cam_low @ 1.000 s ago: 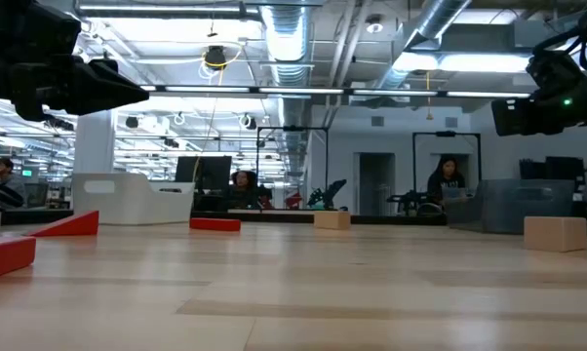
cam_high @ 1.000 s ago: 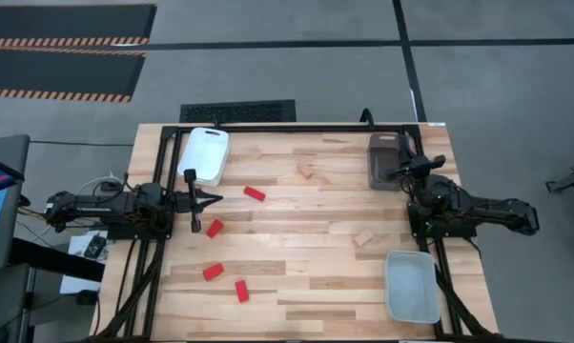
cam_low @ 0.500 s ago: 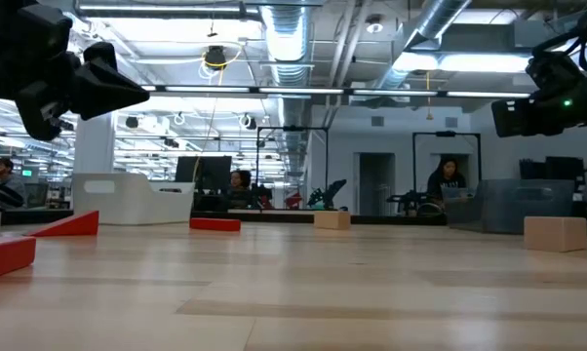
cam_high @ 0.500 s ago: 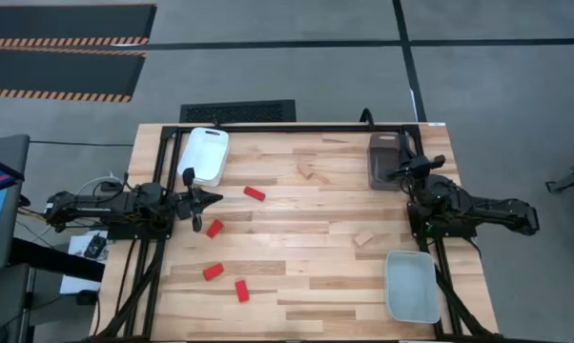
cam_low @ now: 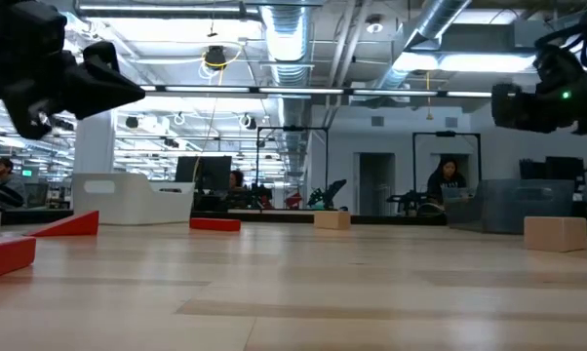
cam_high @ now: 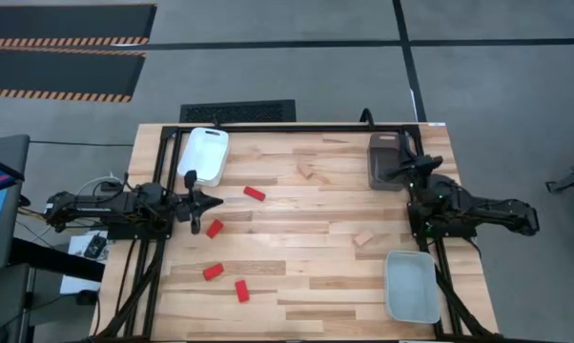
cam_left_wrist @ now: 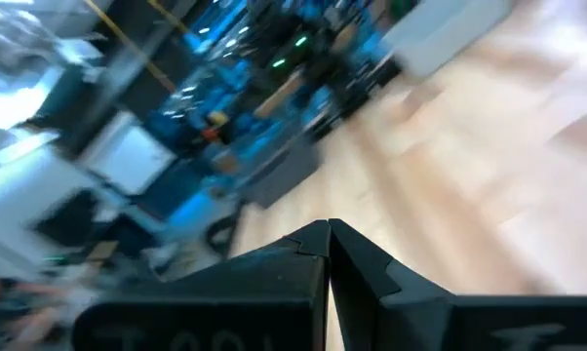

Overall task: Sort & place blocks by color
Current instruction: Put the brown block into the black bin

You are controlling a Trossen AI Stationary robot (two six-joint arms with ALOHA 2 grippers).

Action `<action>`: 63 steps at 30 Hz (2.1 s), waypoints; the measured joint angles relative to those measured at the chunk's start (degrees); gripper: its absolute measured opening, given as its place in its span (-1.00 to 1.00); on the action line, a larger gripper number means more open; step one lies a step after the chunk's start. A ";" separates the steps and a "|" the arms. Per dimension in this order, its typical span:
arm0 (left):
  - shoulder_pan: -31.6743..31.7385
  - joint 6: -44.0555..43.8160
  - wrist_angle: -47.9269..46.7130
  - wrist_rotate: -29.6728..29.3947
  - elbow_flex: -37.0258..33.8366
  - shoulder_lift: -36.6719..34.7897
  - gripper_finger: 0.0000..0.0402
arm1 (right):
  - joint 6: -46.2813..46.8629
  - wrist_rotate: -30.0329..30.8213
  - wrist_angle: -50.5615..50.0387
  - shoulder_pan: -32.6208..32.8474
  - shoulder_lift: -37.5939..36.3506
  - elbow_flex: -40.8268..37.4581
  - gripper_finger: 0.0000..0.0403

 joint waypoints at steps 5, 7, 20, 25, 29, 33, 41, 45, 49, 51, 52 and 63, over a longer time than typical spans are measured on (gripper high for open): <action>0.00 -13.37 3.11 -1.56 -0.03 -0.01 -1.00 | 18.37 -2.03 2.33 0.00 0.00 0.00 -0.84; 0.00 -18.19 4.90 -2.11 -0.03 -0.02 -1.00 | 21.20 -1.97 2.46 -0.08 0.00 0.00 -0.84; -0.02 -33.56 6.12 -1.61 -0.36 0.01 -1.00 | 24.80 -3.44 -4.00 -3.57 0.02 0.00 -0.84; -0.02 -31.50 5.83 -1.61 -0.40 0.02 -1.00 | 23.79 -17.36 -2.07 -6.35 2.02 0.00 -0.84; -0.02 -28.19 7.40 -2.53 -0.42 0.01 -1.00 | 23.72 -30.22 1.59 -9.07 5.86 0.00 -0.84; -0.02 -25.08 10.01 -9.18 -0.44 0.00 -1.00 | 23.68 -39.59 8.35 -10.42 11.98 0.00 -0.80; 0.89 -17.90 19.18 -13.54 -0.49 0.83 -0.80 | 22.10 -43.66 22.17 -6.66 30.66 3.37 -0.57; 3.74 -15.97 24.74 -13.55 -0.49 4.53 -0.66 | 19.55 -42.07 25.95 -4.87 43.76 9.72 -0.41; 7.33 -17.54 29.23 -13.65 -0.51 10.03 -0.56 | 18.51 -41.03 25.30 -5.23 58.80 19.45 -0.23; 9.12 -18.90 31.05 -14.51 -0.52 12.87 -0.54 | 18.48 -40.94 22.74 -5.86 66.36 24.54 -0.15; 9.95 -19.32 31.87 -15.19 -0.53 14.15 -0.53 | 18.48 -40.96 20.57 -6.17 69.80 27.11 -0.11; 13.62 -26.80 33.14 -18.99 -0.33 22.64 -0.57 | 15.90 -56.03 -0.02 -10.67 93.09 49.75 0.20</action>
